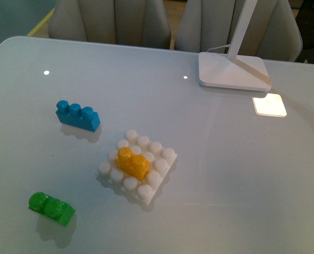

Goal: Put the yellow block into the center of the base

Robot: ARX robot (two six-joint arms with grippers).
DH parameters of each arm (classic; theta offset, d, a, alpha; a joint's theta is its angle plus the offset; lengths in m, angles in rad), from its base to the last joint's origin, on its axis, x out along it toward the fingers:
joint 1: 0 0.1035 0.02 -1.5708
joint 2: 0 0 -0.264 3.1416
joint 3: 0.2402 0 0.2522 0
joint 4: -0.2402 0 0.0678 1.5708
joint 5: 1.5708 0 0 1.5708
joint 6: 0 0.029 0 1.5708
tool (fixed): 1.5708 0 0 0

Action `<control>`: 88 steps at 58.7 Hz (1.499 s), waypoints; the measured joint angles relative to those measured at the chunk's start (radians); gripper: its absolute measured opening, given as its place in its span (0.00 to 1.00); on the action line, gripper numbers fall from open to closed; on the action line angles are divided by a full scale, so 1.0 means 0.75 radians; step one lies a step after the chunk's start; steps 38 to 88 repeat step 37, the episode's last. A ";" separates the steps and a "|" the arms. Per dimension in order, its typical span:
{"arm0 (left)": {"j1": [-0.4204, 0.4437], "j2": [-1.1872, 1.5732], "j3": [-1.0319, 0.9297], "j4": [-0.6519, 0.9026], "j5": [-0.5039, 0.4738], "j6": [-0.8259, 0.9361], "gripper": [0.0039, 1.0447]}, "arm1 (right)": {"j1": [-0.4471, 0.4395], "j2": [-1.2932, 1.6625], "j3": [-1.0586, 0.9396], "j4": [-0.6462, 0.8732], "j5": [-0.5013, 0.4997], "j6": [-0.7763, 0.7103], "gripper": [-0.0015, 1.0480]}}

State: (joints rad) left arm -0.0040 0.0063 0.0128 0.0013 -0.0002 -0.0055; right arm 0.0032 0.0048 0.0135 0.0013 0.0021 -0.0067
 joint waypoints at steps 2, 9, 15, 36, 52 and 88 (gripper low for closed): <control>0.000 0.000 0.000 0.000 0.000 0.001 0.93 | 0.000 0.000 0.000 0.000 0.000 0.000 0.92; 0.000 0.000 0.000 0.000 0.000 0.000 0.93 | 0.000 0.000 0.000 0.000 0.000 0.000 0.92; 0.000 0.000 0.000 0.000 0.000 0.001 0.93 | 0.000 0.000 0.000 0.000 0.000 0.000 0.92; 0.000 0.000 0.000 0.000 0.000 0.001 0.93 | 0.000 0.000 0.000 0.000 0.000 0.000 0.92; 0.000 0.000 0.000 0.000 0.000 0.001 0.93 | 0.000 0.000 0.000 0.000 0.000 0.000 0.92; 0.000 0.000 0.000 0.000 0.000 0.001 0.93 | 0.000 0.000 0.000 0.000 0.000 0.000 0.92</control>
